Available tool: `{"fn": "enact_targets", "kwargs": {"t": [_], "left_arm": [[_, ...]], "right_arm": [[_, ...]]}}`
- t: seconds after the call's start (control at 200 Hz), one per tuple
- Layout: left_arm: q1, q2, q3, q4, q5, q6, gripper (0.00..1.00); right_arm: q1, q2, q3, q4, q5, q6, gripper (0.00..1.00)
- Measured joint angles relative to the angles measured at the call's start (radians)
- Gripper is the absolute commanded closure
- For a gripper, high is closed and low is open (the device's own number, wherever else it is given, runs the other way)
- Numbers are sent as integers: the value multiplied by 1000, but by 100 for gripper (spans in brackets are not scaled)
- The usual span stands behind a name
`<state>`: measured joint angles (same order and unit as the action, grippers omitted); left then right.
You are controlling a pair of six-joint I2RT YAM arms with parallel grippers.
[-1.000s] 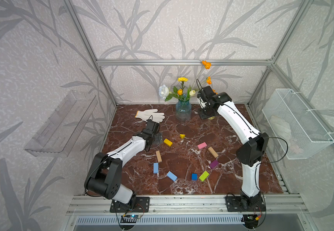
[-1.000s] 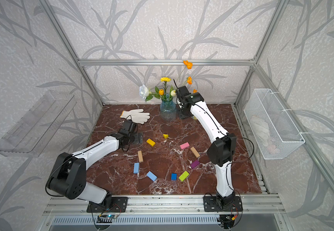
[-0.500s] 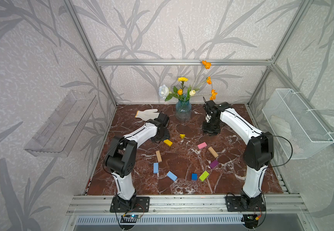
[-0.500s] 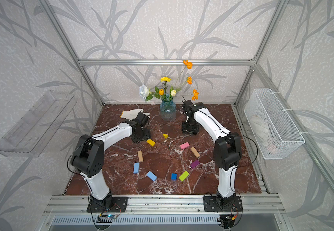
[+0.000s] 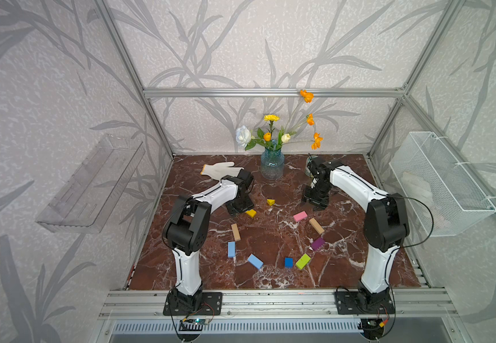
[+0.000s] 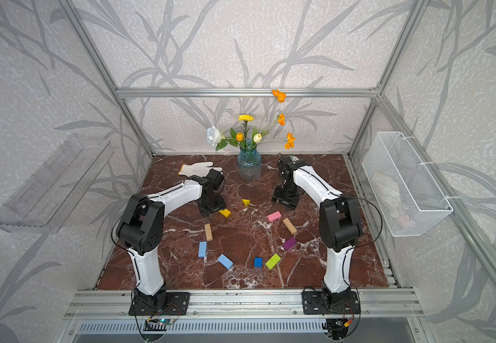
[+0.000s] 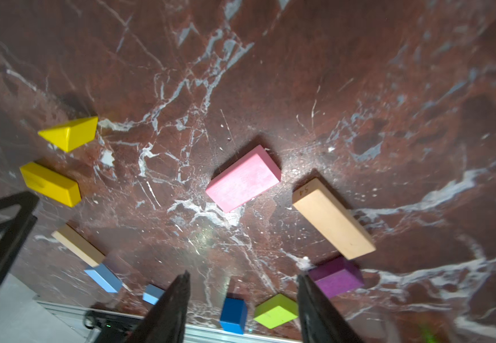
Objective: Assemble a heart with building blocks
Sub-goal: Pick up the building block from the center of the board.
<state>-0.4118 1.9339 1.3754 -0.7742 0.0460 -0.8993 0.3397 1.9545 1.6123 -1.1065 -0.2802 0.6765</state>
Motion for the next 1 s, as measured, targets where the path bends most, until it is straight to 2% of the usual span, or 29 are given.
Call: {"fn": "enact_targets", "kwargs": {"t": [0.16,0.23,0.385,0.525,0.755,1.0], "left_arm": [[0,0,0,2,-1,-12,28],[0,-2,-3,5,-3,-14,27],[3,-29,-20,11,-22,-6,24],[16,-93,-63,36,-45,14,24],[48,-216,-84,49,-104,75,23],[73,-256,-104,50,-132,119,23]], "right_arm": [[9,29,-16,21,-9,89,33],[12,31,-44,45,-10,137,39],[19,68,-61,71,-8,245,44],[34,99,-60,89,1,318,43],[70,169,-22,103,20,383,44],[77,214,40,107,64,397,45]]}}
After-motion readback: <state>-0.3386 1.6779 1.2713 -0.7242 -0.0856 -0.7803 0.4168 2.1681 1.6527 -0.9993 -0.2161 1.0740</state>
